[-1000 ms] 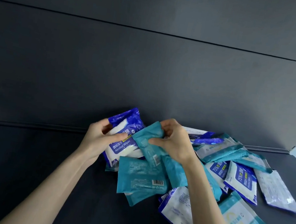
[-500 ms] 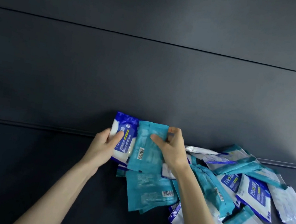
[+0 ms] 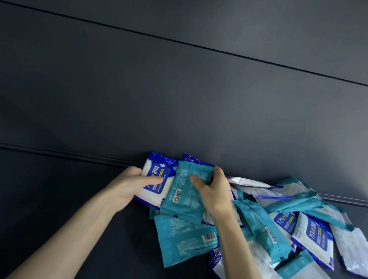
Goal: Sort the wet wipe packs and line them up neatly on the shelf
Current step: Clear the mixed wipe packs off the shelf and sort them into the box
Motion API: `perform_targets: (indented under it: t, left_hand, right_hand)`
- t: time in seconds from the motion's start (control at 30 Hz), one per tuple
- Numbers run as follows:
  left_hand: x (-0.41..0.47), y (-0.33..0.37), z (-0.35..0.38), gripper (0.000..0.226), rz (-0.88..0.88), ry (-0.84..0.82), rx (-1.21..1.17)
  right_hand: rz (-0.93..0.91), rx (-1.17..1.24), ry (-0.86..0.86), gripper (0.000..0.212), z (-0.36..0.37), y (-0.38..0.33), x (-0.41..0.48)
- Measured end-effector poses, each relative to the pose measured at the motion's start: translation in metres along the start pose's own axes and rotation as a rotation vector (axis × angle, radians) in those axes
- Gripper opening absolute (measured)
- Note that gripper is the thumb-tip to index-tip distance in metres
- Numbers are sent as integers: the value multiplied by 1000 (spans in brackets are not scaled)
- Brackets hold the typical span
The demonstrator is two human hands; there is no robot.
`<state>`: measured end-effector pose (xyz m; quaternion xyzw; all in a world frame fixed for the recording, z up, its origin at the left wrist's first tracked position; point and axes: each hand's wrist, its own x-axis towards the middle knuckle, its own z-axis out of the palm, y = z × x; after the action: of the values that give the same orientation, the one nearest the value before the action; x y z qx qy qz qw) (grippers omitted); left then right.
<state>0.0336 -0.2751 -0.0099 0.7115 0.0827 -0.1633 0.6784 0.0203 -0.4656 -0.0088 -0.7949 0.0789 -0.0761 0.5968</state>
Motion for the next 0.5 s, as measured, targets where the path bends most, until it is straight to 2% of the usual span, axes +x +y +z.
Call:
perform_targets:
  t: [0.1, 0.2, 0.3, 0.4, 0.5]
  left_hand:
    - [-9, 3, 1, 14, 44, -16, -9]
    - [-19, 5, -7, 17, 231, 155, 66]
    - [-37, 15, -22, 19, 429, 297, 101]
    - [-61, 21, -35, 23, 436, 316, 21]
    - [-85, 16, -47, 28, 398, 257, -94]
  right_hand:
    - [-29, 115, 16, 28, 4, -3, -5]
    - [-117, 183, 51, 30, 8, -11, -15]
    - [-195, 254, 3, 34, 12, -27, -24]
    - [-227, 330, -30, 36, 22, -44, -36]
    - [-168, 398, -34, 36, 31, -54, -57]
